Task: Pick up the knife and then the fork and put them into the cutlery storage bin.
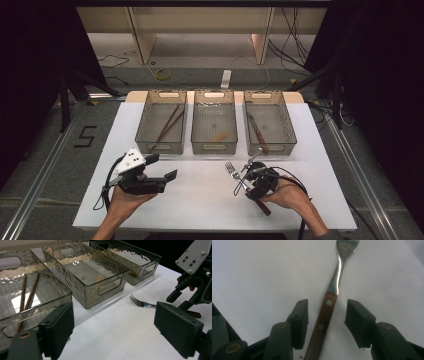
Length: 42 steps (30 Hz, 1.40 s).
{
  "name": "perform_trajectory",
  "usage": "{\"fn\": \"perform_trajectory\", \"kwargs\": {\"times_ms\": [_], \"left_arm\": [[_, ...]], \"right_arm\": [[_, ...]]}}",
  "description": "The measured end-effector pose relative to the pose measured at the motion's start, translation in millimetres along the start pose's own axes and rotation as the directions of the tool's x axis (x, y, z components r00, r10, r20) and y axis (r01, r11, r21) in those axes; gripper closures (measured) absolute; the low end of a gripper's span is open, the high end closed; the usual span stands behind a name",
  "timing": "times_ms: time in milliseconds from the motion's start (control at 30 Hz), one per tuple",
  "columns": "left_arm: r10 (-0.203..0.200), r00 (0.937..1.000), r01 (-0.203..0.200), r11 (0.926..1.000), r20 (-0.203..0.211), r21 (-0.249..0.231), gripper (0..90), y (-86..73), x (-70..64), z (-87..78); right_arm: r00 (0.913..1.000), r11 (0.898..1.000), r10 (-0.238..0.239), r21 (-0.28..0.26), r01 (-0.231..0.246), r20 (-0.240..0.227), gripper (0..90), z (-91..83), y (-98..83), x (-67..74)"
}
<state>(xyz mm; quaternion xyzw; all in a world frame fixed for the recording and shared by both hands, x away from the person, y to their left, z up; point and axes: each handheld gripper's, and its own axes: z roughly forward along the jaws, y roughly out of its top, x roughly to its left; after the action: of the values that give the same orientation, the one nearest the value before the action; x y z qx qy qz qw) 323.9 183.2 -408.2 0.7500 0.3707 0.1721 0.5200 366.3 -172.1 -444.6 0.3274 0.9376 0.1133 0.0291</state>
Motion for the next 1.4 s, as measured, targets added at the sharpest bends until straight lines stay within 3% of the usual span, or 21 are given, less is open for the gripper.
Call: {"fn": "perform_trajectory", "kwargs": {"times_ms": [633,767,967,1233,1400], "left_arm": [[-0.005,1.0000,0.005,1.0000,-0.007,-0.003,16.0,0.7,0.9,1.4],[-0.006,0.9999,0.006,1.0000,-0.010,-0.004,16.1,0.1,1.3,0.7],[-0.003,0.9999,0.003,1.0000,-0.011,-0.007,16.0,0.6,1.0,-0.1],[0.001,1.0000,-0.001,1.0000,-0.005,0.000,16.1,-1.1,0.5,-0.1],[0.004,1.0000,-0.004,1.0000,-0.007,-0.001,16.1,-0.8,0.0,0.4]], "right_arm": [[0.9992,0.997,-0.037,0.066,0.036,0.018,76.0,11.4,1.3,0.2],[0.9983,0.996,-0.052,0.072,0.050,0.026,77.1,11.8,2.2,0.3],[0.9994,0.997,-0.030,0.069,0.028,0.019,77.5,10.5,2.2,-1.2],[0.9999,1.000,0.002,-0.017,-0.002,0.012,77.6,-10.3,-1.4,-14.1],[0.9992,0.993,0.040,-0.111,-0.039,0.005,77.6,-29.6,-3.1,-28.0]]}}
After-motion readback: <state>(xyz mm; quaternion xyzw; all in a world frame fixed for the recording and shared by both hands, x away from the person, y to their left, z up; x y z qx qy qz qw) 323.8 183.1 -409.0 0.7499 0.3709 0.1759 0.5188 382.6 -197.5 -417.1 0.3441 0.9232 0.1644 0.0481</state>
